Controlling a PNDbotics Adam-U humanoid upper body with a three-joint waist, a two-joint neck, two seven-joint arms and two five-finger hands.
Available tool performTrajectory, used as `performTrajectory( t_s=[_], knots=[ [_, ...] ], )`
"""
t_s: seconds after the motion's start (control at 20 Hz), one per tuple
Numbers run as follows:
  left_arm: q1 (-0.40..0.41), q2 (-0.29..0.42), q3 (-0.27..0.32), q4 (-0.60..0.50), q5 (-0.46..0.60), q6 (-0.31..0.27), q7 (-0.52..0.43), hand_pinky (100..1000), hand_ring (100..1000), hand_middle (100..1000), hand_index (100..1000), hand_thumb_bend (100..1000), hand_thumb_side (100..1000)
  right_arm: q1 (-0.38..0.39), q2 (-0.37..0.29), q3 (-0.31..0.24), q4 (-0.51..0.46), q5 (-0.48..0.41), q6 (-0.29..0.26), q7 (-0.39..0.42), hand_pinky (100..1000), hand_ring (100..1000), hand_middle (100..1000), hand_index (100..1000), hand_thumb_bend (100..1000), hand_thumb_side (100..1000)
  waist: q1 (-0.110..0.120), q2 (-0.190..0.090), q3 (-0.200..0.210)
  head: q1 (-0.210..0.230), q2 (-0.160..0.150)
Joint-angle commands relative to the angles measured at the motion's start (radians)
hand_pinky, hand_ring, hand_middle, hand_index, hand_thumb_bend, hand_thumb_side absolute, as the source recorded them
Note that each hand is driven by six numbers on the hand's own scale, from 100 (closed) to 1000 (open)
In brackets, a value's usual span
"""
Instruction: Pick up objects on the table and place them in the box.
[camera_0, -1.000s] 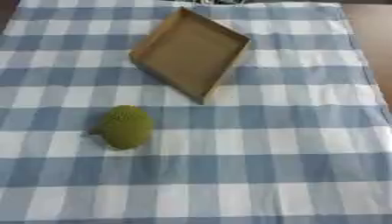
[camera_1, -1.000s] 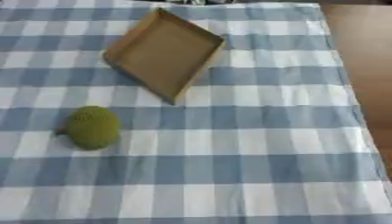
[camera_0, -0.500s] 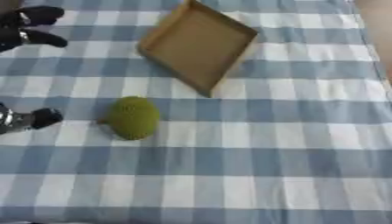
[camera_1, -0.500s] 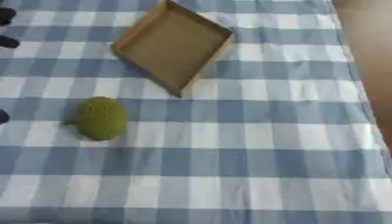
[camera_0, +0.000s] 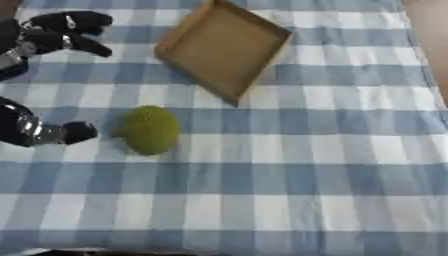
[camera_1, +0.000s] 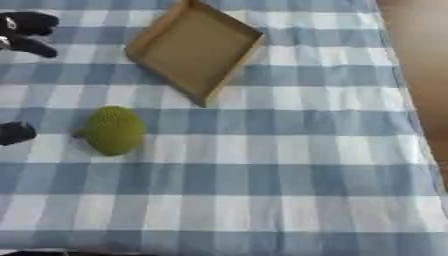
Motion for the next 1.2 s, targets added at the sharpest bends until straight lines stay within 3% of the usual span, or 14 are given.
performTrajectory(
  t_s=[0.05, 0.2, 0.35, 0.6, 0.65, 0.7, 0.8, 0.85, 0.95, 1.0, 1.2],
  knots=[
    [-0.032, -0.011, -0.014, 0.013, -0.001, 0.010, -0.055, 910, 904, 1000, 881, 548, 575, -0.014, -0.019, -0.006, -0.013, 0.005, 0.002, 0.002, 836, 820, 779, 841, 100, 465, 0.006, -0.030, 0.004, -0.014, 0.009],
    [-0.050, -0.027, -0.026, 0.026, -0.015, 0.020, -0.100, 873, 837, 993, 884, 555, 562, -0.013, -0.019, -0.005, -0.012, 0.005, 0.005, 0.004, 836, 820, 779, 841, 100, 466, 0.009, -0.033, 0.009, -0.023, 0.013],
    [-0.060, -0.034, -0.033, 0.042, -0.050, 0.019, -0.128, 835, 758, 905, 888, 559, 549, -0.012, -0.019, -0.004, -0.013, 0.004, 0.006, 0.005, 836, 820, 779, 841, 100, 467, 0.012, -0.036, 0.012, -0.029, 0.015],
    [-0.072, -0.050, -0.042, 0.063, -0.101, 0.007, -0.163, 809, 682, 834, 906, 556, 534, -0.010, -0.017, -0.003, -0.013, 0.003, 0.009, 0.007, 836, 819, 778, 840, 100, 468, 0.014, -0.037, 0.015, -0.035, 0.016],
    [-0.074, -0.053, -0.041, 0.068, -0.109, 0.006, -0.164, 790, 630, 795, 912, 555, 530, -0.010, -0.017, -0.003, -0.013, 0.003, 0.010, 0.008, 836, 819, 777, 840, 100, 468, 0.015, -0.037, 0.014, -0.034, 0.015],
    [-0.076, -0.057, -0.041, 0.072, -0.116, 0.006, -0.164, 701, 518, 726, 912, 554, 523, -0.010, -0.016, -0.003, -0.012, 0.003, 0.010, 0.009, 836, 819, 777, 840, 100, 467, 0.015, -0.037, 0.014, -0.034, 0.014],
    [-0.080, -0.062, -0.040, 0.078, -0.126, 0.007, -0.160, 651, 475, 688, 905, 556, 517, -0.010, -0.016, -0.003, -0.012, 0.003, 0.010, 0.010, 836, 818, 777, 840, 100, 468, 0.015, -0.037, 0.013, -0.034, 0.013],
    [-0.082, -0.064, -0.040, 0.079, -0.130, 0.007, -0.156, 656, 484, 700, 905, 556, 516, -0.009, -0.016, -0.003, -0.011, 0.002, 0.011, 0.010, 836, 818, 777, 840, 100, 468, 0.015, -0.037, 0.013, -0.034, 0.013],
    [-0.084, -0.068, -0.039, 0.079, -0.133, 0.005, -0.149, 718, 592, 798, 906, 556, 520, -0.008, -0.016, -0.003, -0.011, 0.002, 0.011, 0.011, 836, 818, 776, 840, 100, 468, 0.015, -0.037, 0.013, -0.035, 0.014],
    [-0.086, -0.069, -0.039, 0.078, -0.134, 0.003, -0.148, 795, 738, 901, 905, 559, 518, -0.008, -0.015, -0.003, -0.011, 0.002, 0.011, 0.012, 836, 818, 776, 839, 100, 467, 0.015, -0.037, 0.012, -0.036, 0.014],
    [-0.094, -0.080, -0.042, 0.087, -0.152, -0.002, -0.153, 868, 839, 981, 897, 571, 524, -0.006, -0.015, -0.003, -0.010, 0.002, 0.012, 0.013, 837, 818, 776, 839, 100, 468, 0.017, -0.039, 0.013, -0.037, 0.019]
  ],
)
